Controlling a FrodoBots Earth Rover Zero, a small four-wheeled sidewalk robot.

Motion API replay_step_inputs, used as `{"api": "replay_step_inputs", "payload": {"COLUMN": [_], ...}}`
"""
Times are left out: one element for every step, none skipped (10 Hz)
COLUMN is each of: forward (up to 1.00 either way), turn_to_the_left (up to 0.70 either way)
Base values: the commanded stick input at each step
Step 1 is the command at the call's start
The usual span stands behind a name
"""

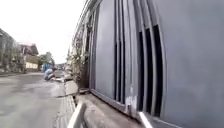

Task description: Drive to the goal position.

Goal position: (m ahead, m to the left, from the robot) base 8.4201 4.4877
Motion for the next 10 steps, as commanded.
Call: {"api": "replay_step_inputs", "payload": {"forward": [0.0, 0.0, 0.0, 0.0, 0.0, 0.0, 0.0, 0.0, 0.0, 0.0], "turn_to_the_left": [0.7, 0.7, 0.7, 0.7, 0.7, 0.7, 0.7, 0.43, 0.0, 0.0]}}
